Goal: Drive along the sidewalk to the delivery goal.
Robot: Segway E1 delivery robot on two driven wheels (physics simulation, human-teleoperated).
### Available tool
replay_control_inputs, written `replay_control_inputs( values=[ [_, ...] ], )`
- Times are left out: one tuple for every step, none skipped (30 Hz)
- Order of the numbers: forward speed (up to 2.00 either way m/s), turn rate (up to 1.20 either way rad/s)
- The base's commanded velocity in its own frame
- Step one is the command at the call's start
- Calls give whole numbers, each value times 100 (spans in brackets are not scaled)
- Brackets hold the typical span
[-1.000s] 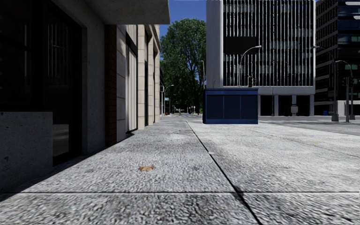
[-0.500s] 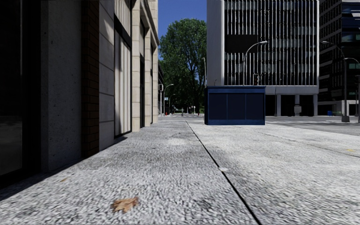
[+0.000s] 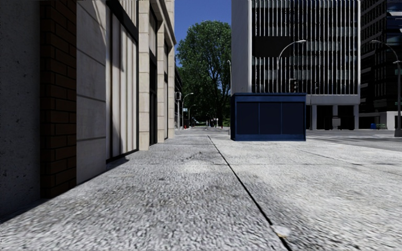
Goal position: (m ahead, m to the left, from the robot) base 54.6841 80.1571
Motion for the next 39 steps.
replay_control_inputs(
  values=[
    [200, 0],
    [200, 0],
    [200, 0],
    [200, 0],
    [200, 0],
    [200, 0],
    [200, 0],
    [200, 0],
    [200, 0],
    [200, 0],
    [200, 0],
    [200, 0],
    [200, 0],
    [200, 0],
    [200, 0],
    [200, 0],
    [200, 0],
    [200, 0],
    [200, 0],
    [200, 0],
    [200, 0],
    [200, 0],
    [200, 0],
    [200, 0],
    [200, 0],
    [200, 0],
    [200, 0],
    [200, 0],
    [200, 0],
    [200, 0],
    [200, 0],
    [200, 0],
    [200, 0],
    [200, 0],
    [200, 0],
    [200, 0],
    [200, 0],
    [200, 0],
    [200, 0]
  ],
)
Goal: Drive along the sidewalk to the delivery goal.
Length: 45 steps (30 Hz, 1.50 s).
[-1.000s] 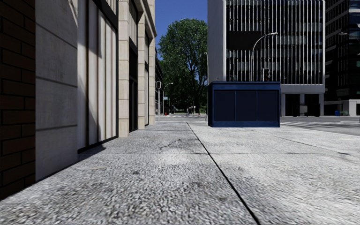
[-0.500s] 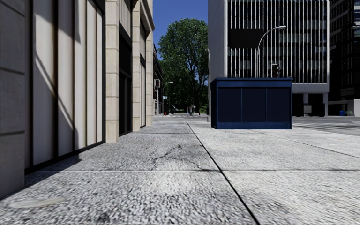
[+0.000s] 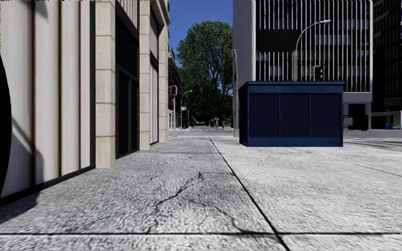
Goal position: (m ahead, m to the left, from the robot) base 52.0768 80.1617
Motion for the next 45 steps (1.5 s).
replay_control_inputs(
  values=[
    [200, 0],
    [200, 0],
    [200, 0],
    [200, 0],
    [200, 0],
    [200, 0],
    [200, 0],
    [200, 0],
    [200, 0],
    [200, 0],
    [200, 0],
    [200, 0],
    [200, 0],
    [200, 0],
    [200, 0],
    [200, 0],
    [200, 0],
    [200, 0],
    [200, 0],
    [200, 0],
    [200, 0],
    [200, 0],
    [200, 0],
    [200, 0],
    [200, 0],
    [200, 0],
    [200, 0],
    [200, 0],
    [200, 0],
    [200, 0],
    [200, 0],
    [200, 0],
    [200, 0],
    [200, 0],
    [200, 0],
    [200, 0],
    [200, 0],
    [200, 0],
    [200, 0],
    [200, 0],
    [200, 0],
    [200, 0],
    [200, 0],
    [200, 0],
    [200, 0]
  ],
)
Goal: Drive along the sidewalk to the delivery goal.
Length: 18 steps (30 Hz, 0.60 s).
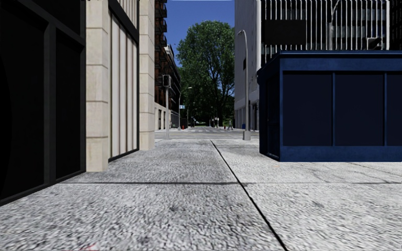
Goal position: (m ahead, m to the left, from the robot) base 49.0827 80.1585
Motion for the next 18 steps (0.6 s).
replay_control_inputs(
  values=[
    [200, 0],
    [200, 0],
    [200, 0],
    [200, 0],
    [200, 0],
    [200, 0],
    [200, 0],
    [200, 0],
    [200, 0],
    [200, 0],
    [200, 0],
    [200, 0],
    [200, 0],
    [200, 0],
    [200, 0],
    [200, 0],
    [200, 0],
    [200, 0]
  ],
)
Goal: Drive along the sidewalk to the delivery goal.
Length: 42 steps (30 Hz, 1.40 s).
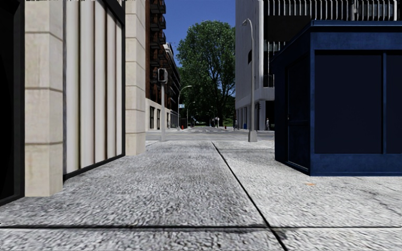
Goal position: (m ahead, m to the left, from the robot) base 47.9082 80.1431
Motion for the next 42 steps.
replay_control_inputs(
  values=[
    [200, 0],
    [200, 0],
    [200, 0],
    [200, 0],
    [200, 0],
    [200, 0],
    [200, 0],
    [200, 0],
    [200, 0],
    [200, 0],
    [200, 0],
    [200, 0],
    [200, 0],
    [200, 0],
    [200, 0],
    [200, 0],
    [200, 0],
    [200, 0],
    [200, 0],
    [200, 0],
    [200, 0],
    [200, 0],
    [200, 0],
    [200, 0],
    [200, 0],
    [200, 0],
    [200, 0],
    [200, 0],
    [200, 0],
    [200, 0],
    [200, 0],
    [200, 0],
    [200, 0],
    [200, 0],
    [200, 0],
    [200, 0],
    [200, 0],
    [200, 0],
    [200, 0],
    [200, 0],
    [200, 0],
    [200, 0]
  ],
)
